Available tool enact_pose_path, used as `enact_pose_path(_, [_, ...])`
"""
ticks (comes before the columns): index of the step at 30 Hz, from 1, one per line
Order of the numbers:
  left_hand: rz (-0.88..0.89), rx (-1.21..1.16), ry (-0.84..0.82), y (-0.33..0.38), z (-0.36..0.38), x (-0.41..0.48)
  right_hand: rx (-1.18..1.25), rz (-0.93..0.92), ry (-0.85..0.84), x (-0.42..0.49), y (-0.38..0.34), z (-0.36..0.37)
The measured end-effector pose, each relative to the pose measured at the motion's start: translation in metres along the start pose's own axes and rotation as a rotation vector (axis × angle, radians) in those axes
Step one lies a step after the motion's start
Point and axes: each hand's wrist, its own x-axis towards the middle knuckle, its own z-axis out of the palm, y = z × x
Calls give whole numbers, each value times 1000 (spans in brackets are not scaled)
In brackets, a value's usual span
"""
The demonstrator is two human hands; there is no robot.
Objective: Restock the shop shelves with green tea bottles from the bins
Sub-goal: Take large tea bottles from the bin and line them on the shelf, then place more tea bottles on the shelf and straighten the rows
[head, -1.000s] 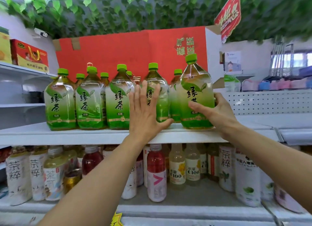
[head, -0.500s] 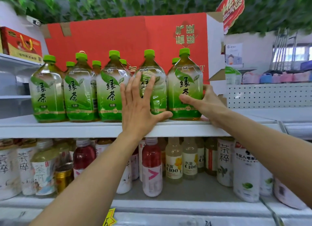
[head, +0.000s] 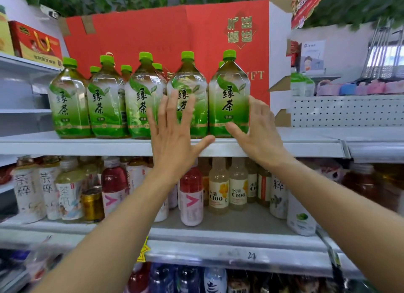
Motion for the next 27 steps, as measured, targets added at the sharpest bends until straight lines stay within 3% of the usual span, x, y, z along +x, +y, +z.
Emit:
enact_pose_path(4, [8, -42, -20, 20, -21, -50, -156, -200, 60, -59, 3, -12])
enact_pose_path(8, [-19, -100, -94, 34, -35, -101, -160, -235, 7, -115, 5, -15])
enact_pose_path(15, [-80, -145, -290, 38, -45, -191, -191, -194, -145, -207, 12, -5])
enact_pose_path(27, [-199, -289, -718, 22, -38, -334, -210, 30, -501, -354, 28, 39])
